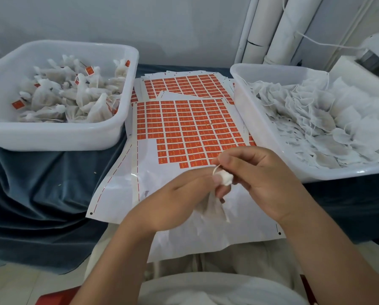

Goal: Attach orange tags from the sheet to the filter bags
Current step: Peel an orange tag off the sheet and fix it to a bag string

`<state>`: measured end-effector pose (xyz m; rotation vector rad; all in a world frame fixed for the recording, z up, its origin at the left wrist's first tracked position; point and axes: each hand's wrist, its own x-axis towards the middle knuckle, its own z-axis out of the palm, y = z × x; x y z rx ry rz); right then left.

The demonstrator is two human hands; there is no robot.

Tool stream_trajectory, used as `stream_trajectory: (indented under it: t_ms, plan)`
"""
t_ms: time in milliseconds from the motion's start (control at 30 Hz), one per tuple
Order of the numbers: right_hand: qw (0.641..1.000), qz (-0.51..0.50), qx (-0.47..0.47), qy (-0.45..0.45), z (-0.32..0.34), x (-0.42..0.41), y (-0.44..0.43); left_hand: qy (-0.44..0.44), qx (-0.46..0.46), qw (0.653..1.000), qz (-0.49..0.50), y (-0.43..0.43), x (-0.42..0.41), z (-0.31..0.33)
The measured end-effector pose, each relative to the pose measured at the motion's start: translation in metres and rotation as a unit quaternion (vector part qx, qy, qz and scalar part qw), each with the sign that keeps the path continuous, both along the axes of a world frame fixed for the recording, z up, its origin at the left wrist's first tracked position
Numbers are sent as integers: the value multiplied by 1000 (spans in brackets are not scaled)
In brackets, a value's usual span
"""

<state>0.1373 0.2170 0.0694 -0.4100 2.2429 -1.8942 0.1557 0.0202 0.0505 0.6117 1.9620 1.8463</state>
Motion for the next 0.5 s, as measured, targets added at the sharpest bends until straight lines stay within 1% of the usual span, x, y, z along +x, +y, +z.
stream_trajectory:
  t_ms: [100, 200, 300, 367, 500]
  plan:
    - [993, 23, 35, 109, 9, 4, 0, 13, -12, 999, 31, -3, -4, -1]
    - [974, -12, 100, 202, 14, 6, 1, -9, -12, 999, 51, -4, -6, -3]
    - [959, -37, 145, 242, 17, 9, 1, -6, -2, 999, 50, -3, -5, -3]
    - [940, -22, 174, 293, 21, 11, 3, -27, 9, 998, 62, -3, -6, -5]
    - [891, 27, 237, 386, 24, 10, 9, -77, 37, 991, 104, -3, -9, -11]
